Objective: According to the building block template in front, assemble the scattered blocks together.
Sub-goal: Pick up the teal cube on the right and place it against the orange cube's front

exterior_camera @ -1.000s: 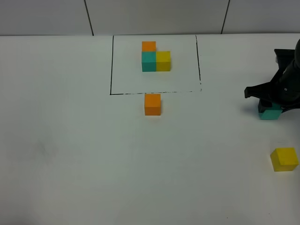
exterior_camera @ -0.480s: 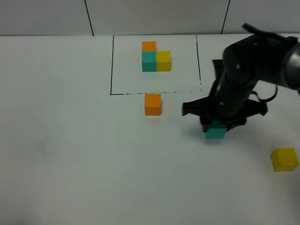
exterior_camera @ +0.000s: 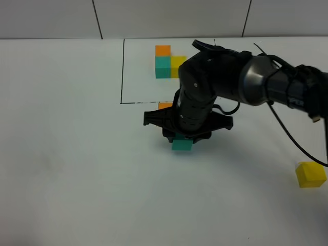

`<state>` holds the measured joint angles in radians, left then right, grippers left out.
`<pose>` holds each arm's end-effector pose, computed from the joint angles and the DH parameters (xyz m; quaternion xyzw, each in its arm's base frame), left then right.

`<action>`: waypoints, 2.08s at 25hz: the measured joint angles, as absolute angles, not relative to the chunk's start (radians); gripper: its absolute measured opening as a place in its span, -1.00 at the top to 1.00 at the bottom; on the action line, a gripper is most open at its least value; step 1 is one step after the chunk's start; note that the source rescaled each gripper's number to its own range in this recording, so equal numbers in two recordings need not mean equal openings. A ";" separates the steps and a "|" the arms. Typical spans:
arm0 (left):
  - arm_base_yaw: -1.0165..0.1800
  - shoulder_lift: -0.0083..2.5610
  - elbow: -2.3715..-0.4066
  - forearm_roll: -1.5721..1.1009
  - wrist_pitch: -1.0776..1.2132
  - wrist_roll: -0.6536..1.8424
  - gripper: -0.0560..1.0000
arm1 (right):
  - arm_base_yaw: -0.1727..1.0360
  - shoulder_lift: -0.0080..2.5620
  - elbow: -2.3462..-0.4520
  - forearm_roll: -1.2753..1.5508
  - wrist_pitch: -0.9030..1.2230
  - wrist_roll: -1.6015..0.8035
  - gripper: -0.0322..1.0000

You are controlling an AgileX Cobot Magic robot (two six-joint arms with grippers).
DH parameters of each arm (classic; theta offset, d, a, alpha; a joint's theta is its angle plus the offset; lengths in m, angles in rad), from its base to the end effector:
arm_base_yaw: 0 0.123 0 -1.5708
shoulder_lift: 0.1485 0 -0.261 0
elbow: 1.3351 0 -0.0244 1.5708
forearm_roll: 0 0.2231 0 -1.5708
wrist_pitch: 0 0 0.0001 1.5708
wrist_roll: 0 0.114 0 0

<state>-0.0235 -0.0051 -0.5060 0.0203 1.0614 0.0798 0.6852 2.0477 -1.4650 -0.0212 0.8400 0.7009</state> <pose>0.0143 0.0017 0.2551 0.0435 0.8494 0.0249 0.5254 0.3009 0.2436 0.1391 0.0017 0.9930 0.0683 0.0958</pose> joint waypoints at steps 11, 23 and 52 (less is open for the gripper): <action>-0.023 -0.005 -0.506 0.020 1.061 0.081 -0.63 | 0.712 2.177 -1.594 -0.056 0.842 0.735 0.46; -0.023 -0.005 -0.506 0.020 1.061 0.081 -0.63 | 0.712 2.206 -1.603 -0.096 0.783 0.780 0.46; -0.023 -0.005 -0.506 0.020 1.061 0.081 -0.63 | 0.712 2.256 -1.634 -0.128 0.750 0.804 0.46</action>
